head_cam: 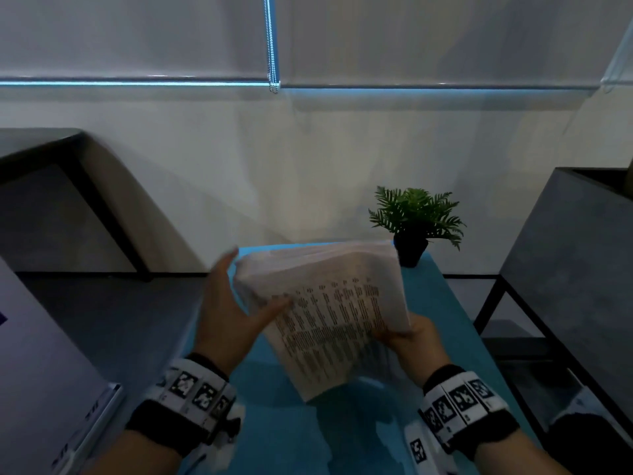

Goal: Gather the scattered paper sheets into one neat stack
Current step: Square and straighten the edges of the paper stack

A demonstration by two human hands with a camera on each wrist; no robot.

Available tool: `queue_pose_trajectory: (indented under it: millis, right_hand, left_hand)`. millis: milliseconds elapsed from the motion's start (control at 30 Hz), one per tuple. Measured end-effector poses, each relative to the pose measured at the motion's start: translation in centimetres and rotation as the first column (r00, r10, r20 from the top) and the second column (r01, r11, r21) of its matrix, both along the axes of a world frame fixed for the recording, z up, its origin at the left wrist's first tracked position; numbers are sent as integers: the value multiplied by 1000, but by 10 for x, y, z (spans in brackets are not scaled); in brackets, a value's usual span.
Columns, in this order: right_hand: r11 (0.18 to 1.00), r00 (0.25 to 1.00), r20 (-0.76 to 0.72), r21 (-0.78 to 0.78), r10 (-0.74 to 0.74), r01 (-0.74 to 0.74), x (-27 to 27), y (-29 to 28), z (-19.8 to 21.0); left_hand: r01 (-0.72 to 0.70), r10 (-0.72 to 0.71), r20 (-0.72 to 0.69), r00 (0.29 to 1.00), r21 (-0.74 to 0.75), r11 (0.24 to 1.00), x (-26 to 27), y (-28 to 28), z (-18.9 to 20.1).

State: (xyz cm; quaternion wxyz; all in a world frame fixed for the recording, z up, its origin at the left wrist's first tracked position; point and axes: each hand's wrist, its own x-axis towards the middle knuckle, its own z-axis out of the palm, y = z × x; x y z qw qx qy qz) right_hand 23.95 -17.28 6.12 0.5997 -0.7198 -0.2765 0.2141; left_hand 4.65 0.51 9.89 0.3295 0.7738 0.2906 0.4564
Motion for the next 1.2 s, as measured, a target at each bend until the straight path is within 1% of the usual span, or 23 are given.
queue_pose_trajectory:
  millis: [67,100,133,167,200,233,267,300,400,500,567,600,633,667,700,733,800,867,900,967,1033,1100,1200]
  right_hand:
    - [987,946,313,-154,88,-41,0,-2,22]
    - [968,864,474,-243,169,-56,-2,-3,34]
    - [947,754,608,-315,247,-57,-6,-3,48]
    - [932,660,685,-356,310,-68,-10,-3,60]
    - [921,602,717,-381,352,-85,-14,-3,70]
    - [916,582,725,-388,369,-97,-16,-4,76]
    - [915,588,718,-391,373,-103,-18,-5,79]
    - [918,613,702,-383,363,-104,-17,-7,80]
    - [919,732,613,-391,298,-47,-6,-17,75]
    - [932,866,477,-360,150,37,17,-34,63]
    - [991,983,169,-125,71,-50,30,-42,51]
    - [993,993,-39,15,114,-114,32,-43,43]
    - [977,947,-250,121,203,-178,33,-42,33]
    - [953,860,-415,193,296,-235,30,-41,26]
    - [936,790,-502,219,352,-277,27,-38,21]
    - [931,768,-527,197,364,-306,25,-34,17]
    - [965,854,-456,50,252,-258,24,-22,8]
    - [994,972,-232,-89,36,-58,20,-6,3]
    - [992,994,-99,-119,-51,39,17,0,2]
    - [985,987,11,-55,-161,161,8,6,-1]
    - [978,980,-51,74,-194,198,-2,4,2]
    - [970,976,-81,124,-201,210,-3,-2,-3]
    - [968,973,-106,124,-206,219,-4,-8,-12]
  left_hand:
    - [12,20,-81,997,386,922,-8,-4,48]
    - [72,29,-184,982,521,850,-9,-6,66]
    - [175,16,-316,949,566,805,-8,-3,78]
    - [314,-57,-456,888,511,800,-6,-2,87]
    - [445,-189,-554,811,374,814,-4,1,89]
    - [549,-328,-598,731,231,803,-4,4,86]
    - [605,-435,-584,685,123,787,-4,6,80]
    - [603,-489,-540,685,43,796,-5,8,72]
    - [508,-563,-258,785,-251,824,-14,11,52]
    - [519,-566,73,822,-504,690,-28,14,42]
    - [555,-548,207,811,-570,606,-35,15,37]
    - [559,-537,240,809,-597,576,-36,17,31]
    - [547,-519,255,816,-632,550,-33,18,25]
    - [518,-494,255,832,-677,523,-29,20,15]
    - [467,-459,231,858,-723,509,-23,23,7]
    - [384,-406,171,898,-756,531,-17,25,-3]
    - [195,-298,-20,954,-711,676,-1,23,-18]
    - [37,-167,-175,970,-576,816,14,11,-28]
    - [12,-112,-156,981,-531,847,21,3,-31]
    - [47,-52,6,999,-557,829,29,-14,-28]
    - [99,-13,146,989,-603,792,30,-18,-28]
    - [114,-9,175,984,-602,790,27,-13,-35]
    - [101,-36,119,992,-592,800,20,-6,-46]
